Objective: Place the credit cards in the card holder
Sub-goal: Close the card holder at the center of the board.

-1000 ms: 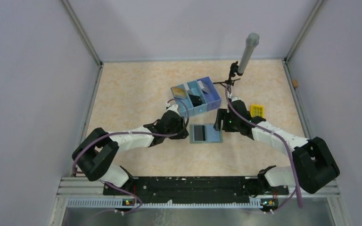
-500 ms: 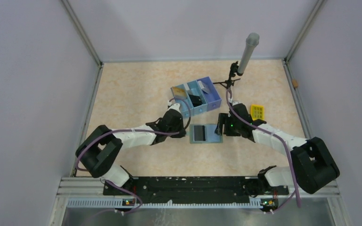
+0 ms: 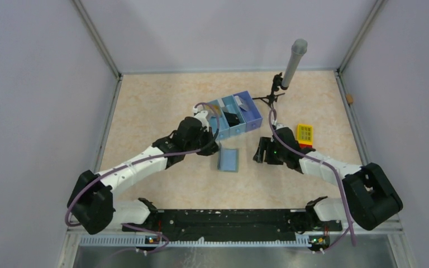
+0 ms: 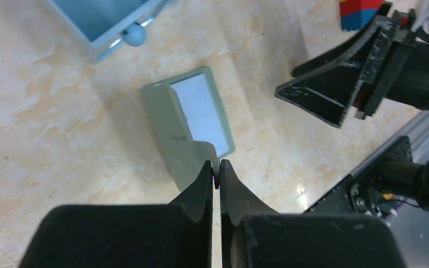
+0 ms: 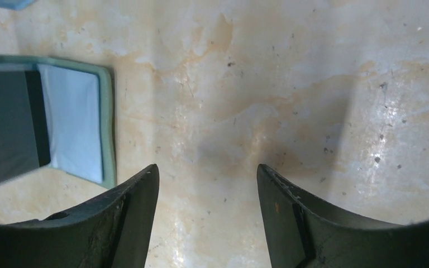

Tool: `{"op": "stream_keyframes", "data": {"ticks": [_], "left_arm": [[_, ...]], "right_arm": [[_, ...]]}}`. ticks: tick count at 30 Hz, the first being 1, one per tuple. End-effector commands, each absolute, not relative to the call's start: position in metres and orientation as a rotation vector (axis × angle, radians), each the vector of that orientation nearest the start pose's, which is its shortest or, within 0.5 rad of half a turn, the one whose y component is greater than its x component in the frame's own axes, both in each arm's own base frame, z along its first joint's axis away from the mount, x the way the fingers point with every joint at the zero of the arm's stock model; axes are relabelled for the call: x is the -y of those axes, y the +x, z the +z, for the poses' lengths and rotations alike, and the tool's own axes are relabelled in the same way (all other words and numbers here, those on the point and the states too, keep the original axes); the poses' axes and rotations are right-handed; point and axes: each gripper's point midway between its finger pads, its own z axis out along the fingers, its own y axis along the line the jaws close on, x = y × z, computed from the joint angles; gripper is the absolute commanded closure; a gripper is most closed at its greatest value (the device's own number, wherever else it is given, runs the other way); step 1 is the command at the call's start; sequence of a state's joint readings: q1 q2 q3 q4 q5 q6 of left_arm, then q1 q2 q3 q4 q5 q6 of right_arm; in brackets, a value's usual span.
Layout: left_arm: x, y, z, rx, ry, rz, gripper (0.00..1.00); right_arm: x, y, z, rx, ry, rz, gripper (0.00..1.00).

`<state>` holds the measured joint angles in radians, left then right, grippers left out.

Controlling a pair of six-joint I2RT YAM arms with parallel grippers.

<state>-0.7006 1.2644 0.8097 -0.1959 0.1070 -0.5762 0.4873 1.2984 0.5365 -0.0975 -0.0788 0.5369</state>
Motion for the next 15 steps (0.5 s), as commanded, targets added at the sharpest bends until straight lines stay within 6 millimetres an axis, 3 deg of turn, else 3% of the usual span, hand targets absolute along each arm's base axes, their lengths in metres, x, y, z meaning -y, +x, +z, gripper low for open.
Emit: {"op": "stream_keyframes", "data": {"ticks": [1,3,5,13,15], "left_arm": [[0.295,0.242,0.153,-2.316,0.348,-0.976,1.0],[0.307,0.244,0.15,-2.329,0.353,-1.031,1.0],[0.323,0.248,0.13,-2.378,0.343,-1.091,1.0],[0.358,0.248,0.101,-2.403,0.324,-1.19,1.0],[0.359,0.246,0.094,-2.417,0.314,-1.199,0.82]], "right_arm": [[-0.183,0.258,0.032,-2.448,0.076,0.629,0.37],[-0.185,0.256,0.028,-2.453,0.085,0.636,0.38],[-0.187,0.254,0.026,-2.449,0.099,0.652,0.41],[-0.189,0.251,0.023,-2.427,0.13,0.66,0.41],[-0.19,0.251,0.026,-2.418,0.124,0.671,0.4]]}}
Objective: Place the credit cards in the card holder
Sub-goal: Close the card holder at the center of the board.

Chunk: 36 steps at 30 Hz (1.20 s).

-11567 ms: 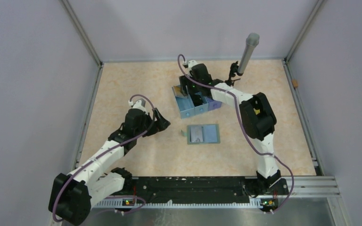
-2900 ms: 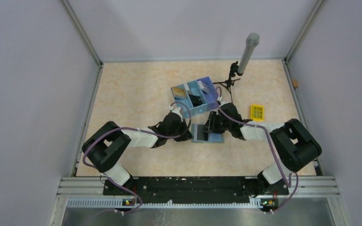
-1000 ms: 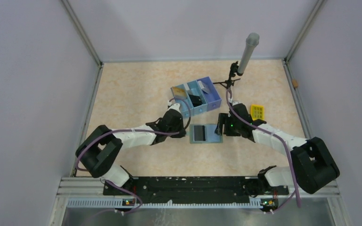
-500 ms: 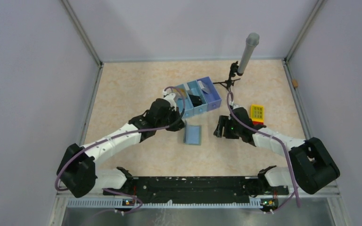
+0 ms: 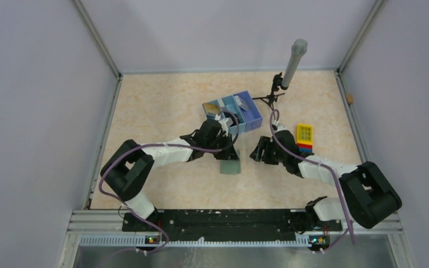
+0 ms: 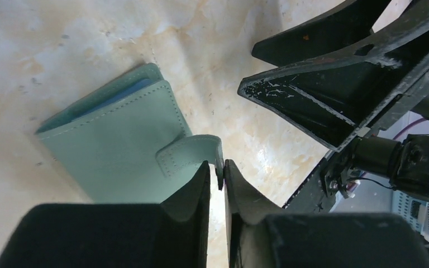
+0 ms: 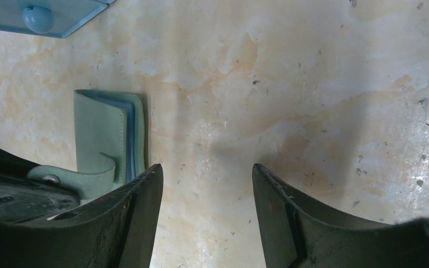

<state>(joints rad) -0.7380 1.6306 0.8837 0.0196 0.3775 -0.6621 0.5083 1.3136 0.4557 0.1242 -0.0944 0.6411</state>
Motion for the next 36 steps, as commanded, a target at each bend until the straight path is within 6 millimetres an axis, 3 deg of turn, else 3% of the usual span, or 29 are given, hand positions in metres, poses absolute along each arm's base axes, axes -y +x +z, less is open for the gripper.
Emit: {"op": "stream_keyframes", "data": {"ticks": [1,4,7,10,12,17,21,29,36], "left_arm": [[0.359,0.246,0.093,-2.412,0.315,-1.203,0.72],[0.352,0.245,0.103,-2.376,0.326,-1.181,0.41],[0.339,0.245,0.13,-2.317,0.334,-1.126,0.23],[0.322,0.245,0.144,-2.279,0.307,-1.058,0.16],[0.307,0.241,0.142,-2.304,0.261,-1.007,0.15],[0.279,0.238,0.133,-2.318,0.145,-0.939,0.15],[0.268,0.237,0.115,-2.344,0.05,-0.944,0.18],[0.283,0.238,0.088,-2.386,0.002,-1.039,0.52],[0.293,0.243,0.063,-2.447,0.031,-1.035,0.62]], "right_arm": [[-0.191,0.251,0.028,-2.411,0.116,0.678,0.39],[-0.193,0.251,0.039,-2.376,0.085,0.707,0.37],[-0.2,0.25,0.056,-2.323,0.04,0.767,0.35],[-0.211,0.248,0.074,-2.282,0.002,0.839,0.35],[-0.219,0.246,0.086,-2.255,-0.018,0.871,0.35],[-0.237,0.242,0.109,-2.204,-0.041,0.924,0.34],[-0.242,0.243,0.111,-2.204,-0.013,0.924,0.34],[-0.214,0.247,0.123,-2.116,0.187,0.849,0.35],[-0.236,0.232,0.121,-2.155,0.089,0.936,0.35]]}}
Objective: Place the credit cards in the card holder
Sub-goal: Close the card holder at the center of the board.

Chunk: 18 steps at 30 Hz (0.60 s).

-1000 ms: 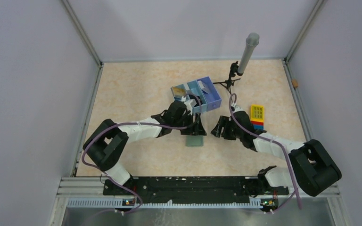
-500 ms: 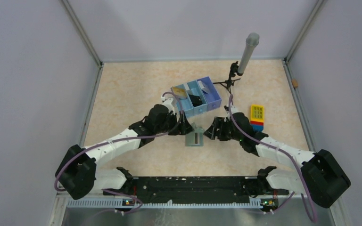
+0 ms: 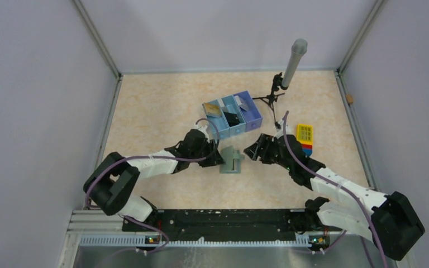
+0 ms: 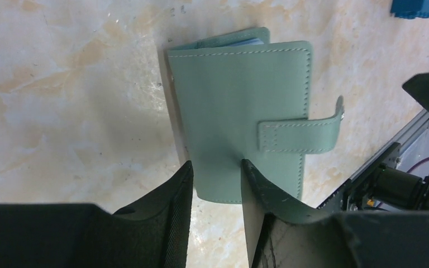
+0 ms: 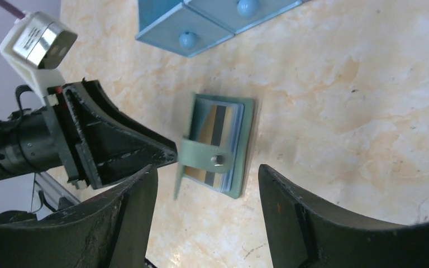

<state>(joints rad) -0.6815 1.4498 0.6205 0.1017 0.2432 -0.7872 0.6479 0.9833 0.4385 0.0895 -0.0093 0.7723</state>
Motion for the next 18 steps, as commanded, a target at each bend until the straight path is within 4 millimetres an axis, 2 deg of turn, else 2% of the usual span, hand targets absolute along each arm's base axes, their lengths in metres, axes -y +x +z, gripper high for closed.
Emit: {"op": "stream_keyframes", "data": {"ticks": [1,8,18], "left_arm": [[0.293,0.243,0.06,-2.453,0.032,-1.029,0.63],[0.296,0.246,0.049,-2.477,0.033,-1.015,0.65],[0.296,0.244,0.042,-2.495,0.036,-1.009,0.66]], "right_arm": [[-0.241,0.229,0.119,-2.162,0.076,0.946,0.35],[-0.274,0.211,0.098,-2.25,-0.002,0.984,0.43],[-0.276,0.221,0.061,-2.358,0.012,0.798,0.53]]}}
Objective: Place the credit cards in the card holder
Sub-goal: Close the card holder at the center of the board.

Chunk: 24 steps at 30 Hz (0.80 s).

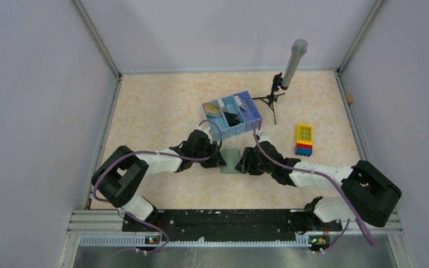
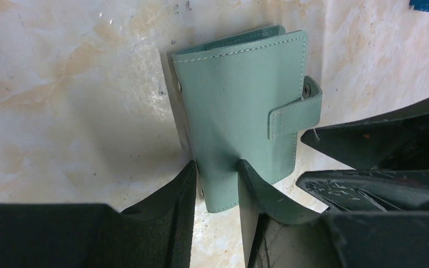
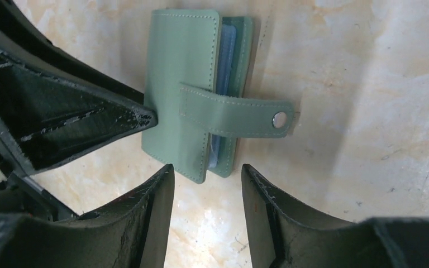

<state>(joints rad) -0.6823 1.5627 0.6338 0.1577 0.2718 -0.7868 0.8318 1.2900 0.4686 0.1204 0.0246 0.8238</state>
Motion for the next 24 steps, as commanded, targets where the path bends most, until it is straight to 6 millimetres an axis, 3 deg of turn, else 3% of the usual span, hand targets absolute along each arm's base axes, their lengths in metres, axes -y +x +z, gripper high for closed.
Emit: {"op": "stream_keyframes", "data": {"ticks": [1,8,13,18,21,24], "left_arm": [[0.296,0.244,0.042,-2.495,0.037,-1.012,0.66],[0.298,0.245,0.041,-2.493,0.043,-1.022,0.66],[0.299,0.245,0.04,-2.494,0.043,-1.029,0.66],[0.295,0.246,0.045,-2.469,0.017,-1.013,0.61],[0.289,0.246,0.05,-2.445,-0.013,-1.002,0.54],[0.286,0.243,0.049,-2.441,-0.048,-1.014,0.49]], "right_arm": [[-0.277,0.222,0.058,-2.362,0.007,0.794,0.54],[-0.283,0.226,0.046,-2.396,-0.022,0.765,0.56],[-0.276,0.226,0.03,-2.45,-0.003,0.681,0.73],[-0.255,0.224,0.01,-2.503,0.044,0.534,0.93],[-0.247,0.222,0.0,-2.524,0.063,0.483,1.0],[-0.244,0.219,-0.009,-2.546,0.066,0.464,1.0]]}}
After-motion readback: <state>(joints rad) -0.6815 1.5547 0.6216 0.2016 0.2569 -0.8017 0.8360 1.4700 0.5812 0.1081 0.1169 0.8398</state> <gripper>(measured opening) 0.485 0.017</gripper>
